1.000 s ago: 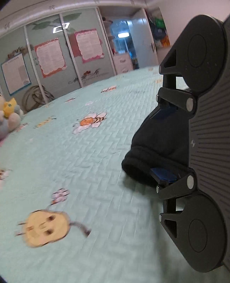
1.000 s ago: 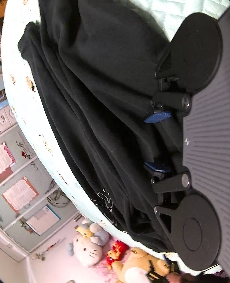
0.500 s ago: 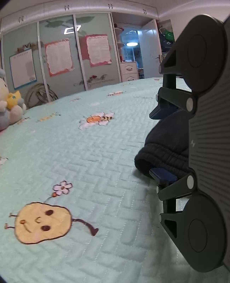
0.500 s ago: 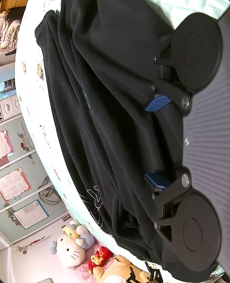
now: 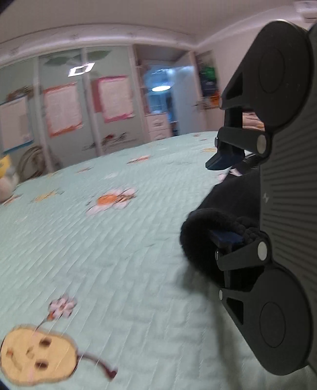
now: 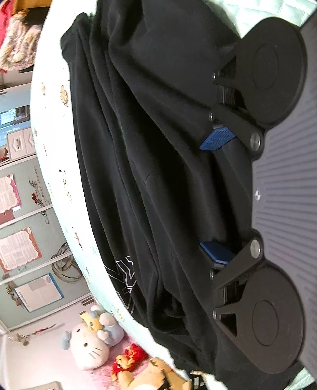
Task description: Fold clothes
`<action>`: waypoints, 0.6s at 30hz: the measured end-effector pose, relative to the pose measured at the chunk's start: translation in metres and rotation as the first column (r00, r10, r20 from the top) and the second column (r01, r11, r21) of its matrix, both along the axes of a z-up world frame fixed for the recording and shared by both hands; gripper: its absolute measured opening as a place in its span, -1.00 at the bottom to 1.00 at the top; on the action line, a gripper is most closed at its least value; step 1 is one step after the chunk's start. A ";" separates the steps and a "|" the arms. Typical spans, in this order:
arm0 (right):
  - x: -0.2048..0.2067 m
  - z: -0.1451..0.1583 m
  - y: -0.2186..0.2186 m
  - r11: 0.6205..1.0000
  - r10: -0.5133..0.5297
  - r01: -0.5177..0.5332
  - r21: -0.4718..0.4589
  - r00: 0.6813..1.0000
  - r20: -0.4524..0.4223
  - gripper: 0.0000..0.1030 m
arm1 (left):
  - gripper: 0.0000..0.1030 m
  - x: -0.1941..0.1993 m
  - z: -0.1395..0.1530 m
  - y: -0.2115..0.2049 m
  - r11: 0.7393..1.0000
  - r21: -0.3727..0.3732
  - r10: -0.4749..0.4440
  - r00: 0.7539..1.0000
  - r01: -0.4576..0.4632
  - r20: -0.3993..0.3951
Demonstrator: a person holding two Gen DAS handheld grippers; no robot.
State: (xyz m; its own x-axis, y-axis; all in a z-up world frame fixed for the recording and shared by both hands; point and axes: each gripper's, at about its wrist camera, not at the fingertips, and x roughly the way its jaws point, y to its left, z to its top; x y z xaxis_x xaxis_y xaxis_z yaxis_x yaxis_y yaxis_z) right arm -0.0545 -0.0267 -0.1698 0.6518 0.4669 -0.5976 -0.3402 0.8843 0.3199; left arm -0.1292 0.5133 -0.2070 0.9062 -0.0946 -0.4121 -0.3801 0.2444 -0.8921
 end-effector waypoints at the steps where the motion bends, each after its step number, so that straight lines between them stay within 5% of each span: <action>1: -0.001 0.000 0.001 1.000 -0.001 0.001 -0.004 1.000 0.004 0.60 | 0.07 0.005 -0.002 -0.002 1.000 0.011 -0.010 0.999 0.011 -0.030; 3: -0.001 -0.001 0.002 1.000 -0.004 0.004 -0.007 1.000 0.007 0.60 | -0.01 0.015 -0.010 -0.002 1.000 0.000 -0.009 0.997 0.009 -0.071; 4: -0.001 -0.001 0.002 1.000 -0.003 0.003 -0.009 1.000 0.009 0.61 | -0.17 0.019 -0.013 -0.002 1.000 -0.008 -0.002 0.997 0.001 -0.079; 5: -0.002 -0.001 0.003 1.000 -0.003 0.003 -0.011 1.000 0.011 0.61 | -0.63 0.021 -0.013 -0.001 1.000 -0.006 0.010 0.997 -0.011 -0.074; 7: -0.003 -0.001 0.004 1.000 -0.001 0.001 -0.014 1.000 0.015 0.61 | -0.83 0.024 -0.001 0.000 0.998 0.051 0.044 0.997 -0.040 -0.070; 14: -0.002 0.001 0.005 1.000 -0.004 0.005 -0.019 1.000 0.014 0.61 | -0.85 0.035 0.073 0.016 0.948 0.288 0.132 0.991 -0.135 0.031; 16: -0.001 0.003 0.005 1.000 -0.012 0.012 -0.013 1.000 0.008 0.61 | -0.80 0.048 0.081 0.021 0.938 0.332 0.111 0.994 -0.102 -0.006; 18: -0.001 0.002 0.005 1.000 -0.017 0.017 -0.012 1.000 0.012 0.61 | -0.63 0.065 0.067 0.023 0.943 0.330 0.089 0.988 -0.042 -0.128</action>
State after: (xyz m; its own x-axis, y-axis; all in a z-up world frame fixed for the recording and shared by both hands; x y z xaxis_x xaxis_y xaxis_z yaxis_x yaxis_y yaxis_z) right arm -0.0553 -0.0214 -0.1678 0.6668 0.4486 -0.5950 -0.3286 0.8937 0.3055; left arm -0.0644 0.5360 -0.1402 0.8374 0.1233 -0.5325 -0.5194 0.4831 -0.7049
